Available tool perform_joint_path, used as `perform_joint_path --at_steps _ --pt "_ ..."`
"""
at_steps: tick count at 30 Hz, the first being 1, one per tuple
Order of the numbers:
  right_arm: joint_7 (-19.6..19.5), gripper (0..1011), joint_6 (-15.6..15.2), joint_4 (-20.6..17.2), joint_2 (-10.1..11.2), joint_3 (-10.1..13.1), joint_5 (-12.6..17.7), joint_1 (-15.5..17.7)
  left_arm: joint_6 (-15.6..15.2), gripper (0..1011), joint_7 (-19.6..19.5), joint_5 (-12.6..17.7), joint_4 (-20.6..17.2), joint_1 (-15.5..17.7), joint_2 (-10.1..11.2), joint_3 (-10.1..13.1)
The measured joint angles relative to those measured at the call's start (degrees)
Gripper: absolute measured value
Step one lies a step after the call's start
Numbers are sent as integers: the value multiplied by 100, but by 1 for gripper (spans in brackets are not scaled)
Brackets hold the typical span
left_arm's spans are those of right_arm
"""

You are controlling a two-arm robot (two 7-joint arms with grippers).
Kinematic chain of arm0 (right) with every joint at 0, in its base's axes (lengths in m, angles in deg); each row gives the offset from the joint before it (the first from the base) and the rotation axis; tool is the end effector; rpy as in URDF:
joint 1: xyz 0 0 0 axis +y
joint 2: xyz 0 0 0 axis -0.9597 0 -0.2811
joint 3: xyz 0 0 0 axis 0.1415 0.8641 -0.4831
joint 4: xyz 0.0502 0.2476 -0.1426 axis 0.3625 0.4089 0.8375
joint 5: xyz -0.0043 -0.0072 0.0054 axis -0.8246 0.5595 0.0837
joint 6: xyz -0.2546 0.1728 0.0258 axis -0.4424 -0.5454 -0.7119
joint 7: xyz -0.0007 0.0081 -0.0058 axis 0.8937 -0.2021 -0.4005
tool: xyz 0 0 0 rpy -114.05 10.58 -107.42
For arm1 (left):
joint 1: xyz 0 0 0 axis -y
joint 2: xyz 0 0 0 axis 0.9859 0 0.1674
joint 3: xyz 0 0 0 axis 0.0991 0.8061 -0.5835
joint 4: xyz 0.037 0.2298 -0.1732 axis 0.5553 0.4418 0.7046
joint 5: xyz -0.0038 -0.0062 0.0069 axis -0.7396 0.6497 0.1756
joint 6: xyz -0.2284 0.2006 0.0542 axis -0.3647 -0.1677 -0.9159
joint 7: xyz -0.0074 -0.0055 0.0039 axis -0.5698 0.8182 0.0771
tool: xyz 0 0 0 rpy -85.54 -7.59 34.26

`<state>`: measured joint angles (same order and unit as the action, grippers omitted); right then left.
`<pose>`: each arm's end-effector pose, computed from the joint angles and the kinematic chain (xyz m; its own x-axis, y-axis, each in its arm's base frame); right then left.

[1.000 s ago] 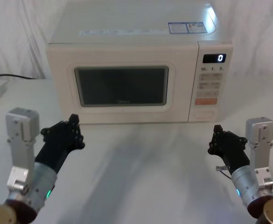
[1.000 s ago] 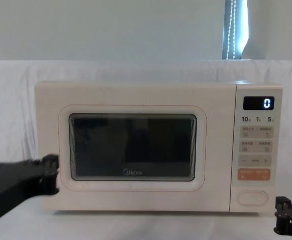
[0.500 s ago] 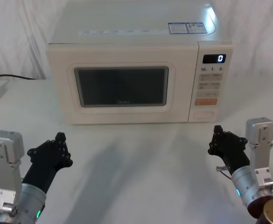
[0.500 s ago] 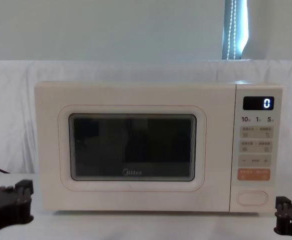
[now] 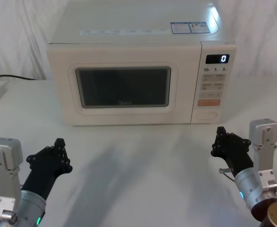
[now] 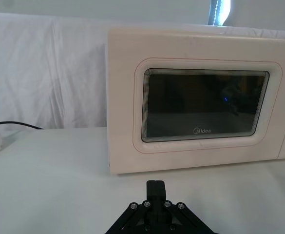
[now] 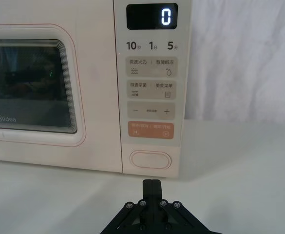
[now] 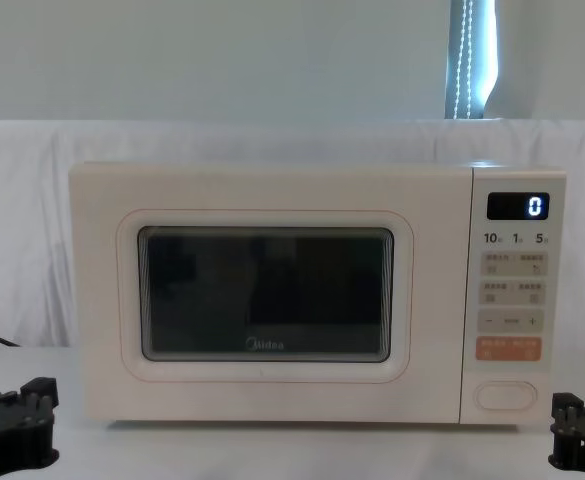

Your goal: Press the button to open the microwave door with one hand; close the microwave door with the other hand.

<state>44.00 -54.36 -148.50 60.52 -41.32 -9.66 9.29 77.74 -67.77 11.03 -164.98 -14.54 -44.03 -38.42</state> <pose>0.3603 0.0265 -0.3257 0.1718 -0.9851 -0.0055 0.9844 0.1714 0.0387 0.3035 0.0269 -0.2961 0.2210 0.9746 -0.0353 -0.9745 0.2193 -0.0482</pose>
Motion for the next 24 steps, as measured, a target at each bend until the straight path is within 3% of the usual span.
perform_joint_path --at_steps 6,18,24 --pt "0 4 0 0 0 0 0 0 -6 0 0 1 0 2 2 4" --pt "0 335 0 0 0 0 0 1 -15 0 0 7 -4 9 3 9" --pt "0 518 0 0 0 0 0 0 -19 141 0 10 -7 10 3 9"
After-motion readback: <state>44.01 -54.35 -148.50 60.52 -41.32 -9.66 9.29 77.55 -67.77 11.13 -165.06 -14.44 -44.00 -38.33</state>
